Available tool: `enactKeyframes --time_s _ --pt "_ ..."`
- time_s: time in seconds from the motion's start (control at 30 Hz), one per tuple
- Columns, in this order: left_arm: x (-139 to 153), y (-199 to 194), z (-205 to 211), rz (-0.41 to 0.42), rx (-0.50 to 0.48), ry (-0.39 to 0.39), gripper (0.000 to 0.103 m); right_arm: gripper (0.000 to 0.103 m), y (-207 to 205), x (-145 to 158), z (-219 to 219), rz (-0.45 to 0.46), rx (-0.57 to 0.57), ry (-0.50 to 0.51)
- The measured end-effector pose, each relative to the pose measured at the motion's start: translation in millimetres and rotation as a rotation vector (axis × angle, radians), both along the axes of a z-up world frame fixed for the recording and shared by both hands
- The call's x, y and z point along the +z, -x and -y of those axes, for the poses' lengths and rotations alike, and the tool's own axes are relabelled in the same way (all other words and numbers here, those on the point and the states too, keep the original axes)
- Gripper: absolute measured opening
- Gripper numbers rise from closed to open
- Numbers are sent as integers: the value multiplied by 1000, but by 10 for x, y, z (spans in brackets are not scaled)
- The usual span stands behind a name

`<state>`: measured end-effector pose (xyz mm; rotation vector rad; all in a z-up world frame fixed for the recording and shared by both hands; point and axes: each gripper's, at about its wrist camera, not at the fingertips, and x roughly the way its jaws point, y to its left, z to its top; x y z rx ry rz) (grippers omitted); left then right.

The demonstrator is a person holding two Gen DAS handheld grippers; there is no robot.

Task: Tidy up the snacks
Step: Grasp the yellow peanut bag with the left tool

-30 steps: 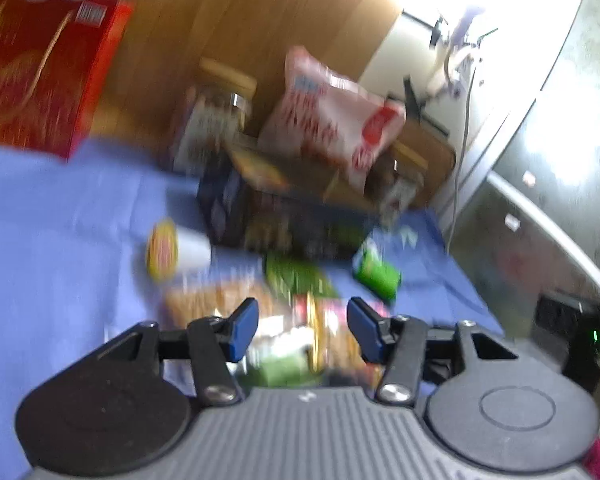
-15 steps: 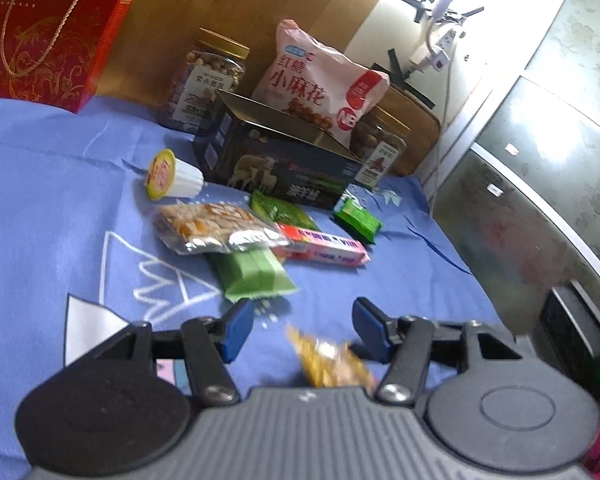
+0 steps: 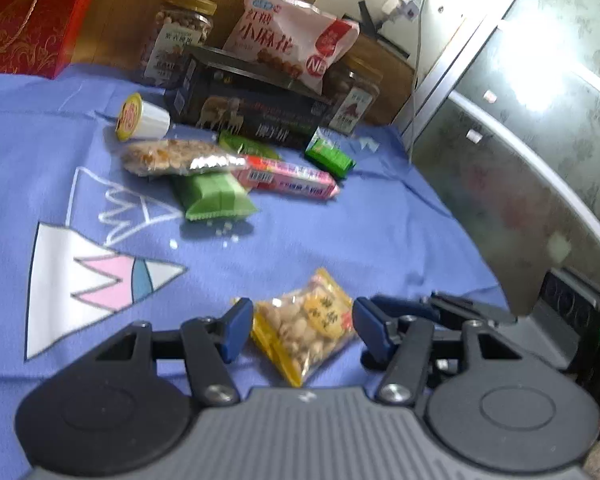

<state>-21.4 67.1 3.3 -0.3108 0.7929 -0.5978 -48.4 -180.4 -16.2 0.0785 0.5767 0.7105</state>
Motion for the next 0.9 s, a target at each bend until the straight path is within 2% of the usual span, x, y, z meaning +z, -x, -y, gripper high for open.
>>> enactKeyframes --time_s 0.1,0.17,0.23,0.3,0.5,0.53,0.63,0.9 --pt "-39 35 51 -18 -6 -46 58 70 3 -56 -19 -14 -14 -2" --pt "-106 36 69 -45 -14 -42 58 69 47 -95 -57 11 -17 15" --pt "-123 68 86 -23 -6 -29 57 67 101 -119 -124 54 -21 58" --pt "-126 61 116 -14 -3 -30 54 49 141 -128 -170 81 7 79" --pt "-107 16 221 -10 -29 -30 49 33 221 -105 -139 83 11 76" --pt "-98 5 243 -6 -38 -33 46 32 226 -95 -107 83 1 71" --pt "-56 -60 331 4 -67 -31 46 29 230 -61 -25 96 -41 64" --pt "-31 -328 787 31 -138 -119 47 28 122 -77 174 100 -164 99"
